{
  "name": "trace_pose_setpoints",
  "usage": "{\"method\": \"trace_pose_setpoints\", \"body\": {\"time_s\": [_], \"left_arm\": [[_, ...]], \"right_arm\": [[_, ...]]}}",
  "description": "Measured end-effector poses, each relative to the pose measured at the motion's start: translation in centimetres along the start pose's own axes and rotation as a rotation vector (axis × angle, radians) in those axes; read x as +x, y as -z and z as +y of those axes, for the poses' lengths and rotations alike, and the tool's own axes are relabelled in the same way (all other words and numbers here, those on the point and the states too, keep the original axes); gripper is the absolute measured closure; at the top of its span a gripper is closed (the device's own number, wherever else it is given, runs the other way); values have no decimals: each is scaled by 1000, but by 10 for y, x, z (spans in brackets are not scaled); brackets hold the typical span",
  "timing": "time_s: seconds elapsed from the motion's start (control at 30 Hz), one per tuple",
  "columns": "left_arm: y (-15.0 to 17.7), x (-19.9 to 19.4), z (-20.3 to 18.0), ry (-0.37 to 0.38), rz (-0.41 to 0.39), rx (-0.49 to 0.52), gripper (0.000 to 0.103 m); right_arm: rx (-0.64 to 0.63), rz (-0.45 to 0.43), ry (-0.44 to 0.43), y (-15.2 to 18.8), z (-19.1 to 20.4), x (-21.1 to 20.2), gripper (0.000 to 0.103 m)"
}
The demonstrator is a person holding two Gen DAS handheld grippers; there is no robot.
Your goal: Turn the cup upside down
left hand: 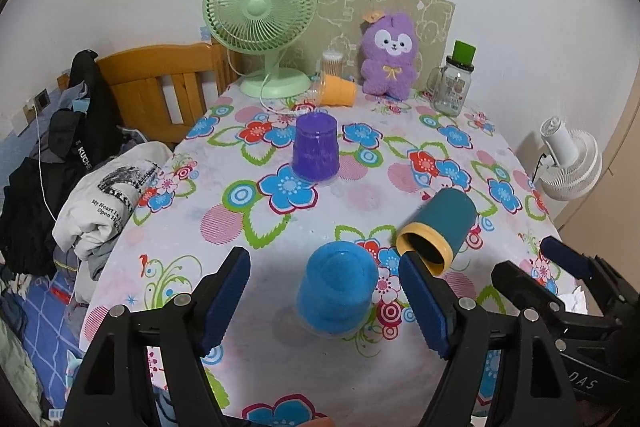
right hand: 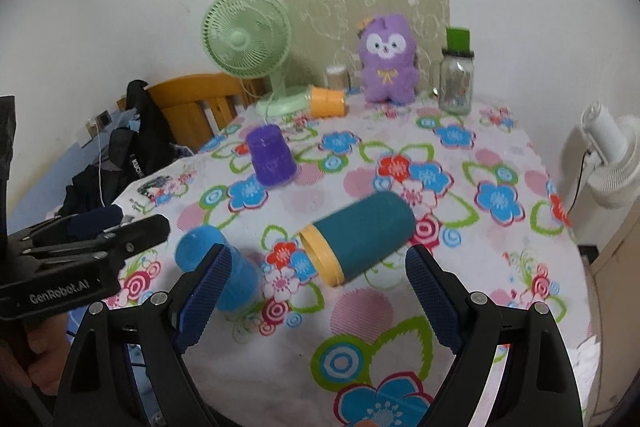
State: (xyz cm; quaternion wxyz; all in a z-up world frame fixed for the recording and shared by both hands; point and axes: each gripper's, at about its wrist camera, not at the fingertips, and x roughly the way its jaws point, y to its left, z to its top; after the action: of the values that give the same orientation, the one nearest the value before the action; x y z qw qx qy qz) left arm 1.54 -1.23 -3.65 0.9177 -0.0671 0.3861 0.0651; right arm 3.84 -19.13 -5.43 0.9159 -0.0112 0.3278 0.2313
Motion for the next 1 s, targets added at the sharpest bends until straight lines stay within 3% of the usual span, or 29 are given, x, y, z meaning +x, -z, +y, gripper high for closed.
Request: {"method": "trace_pose_setpoints", "body": {"time_s": [0.47, 1.0], "left_arm": [[-1, -32, 15, -27, -115, -44, 20], [2, -43, 18, -18, -137, -53, 18]], "right_arm": [[-80, -84, 61, -14, 25, -27, 4], [-105, -118, 90, -14, 34, -38, 1]]}}
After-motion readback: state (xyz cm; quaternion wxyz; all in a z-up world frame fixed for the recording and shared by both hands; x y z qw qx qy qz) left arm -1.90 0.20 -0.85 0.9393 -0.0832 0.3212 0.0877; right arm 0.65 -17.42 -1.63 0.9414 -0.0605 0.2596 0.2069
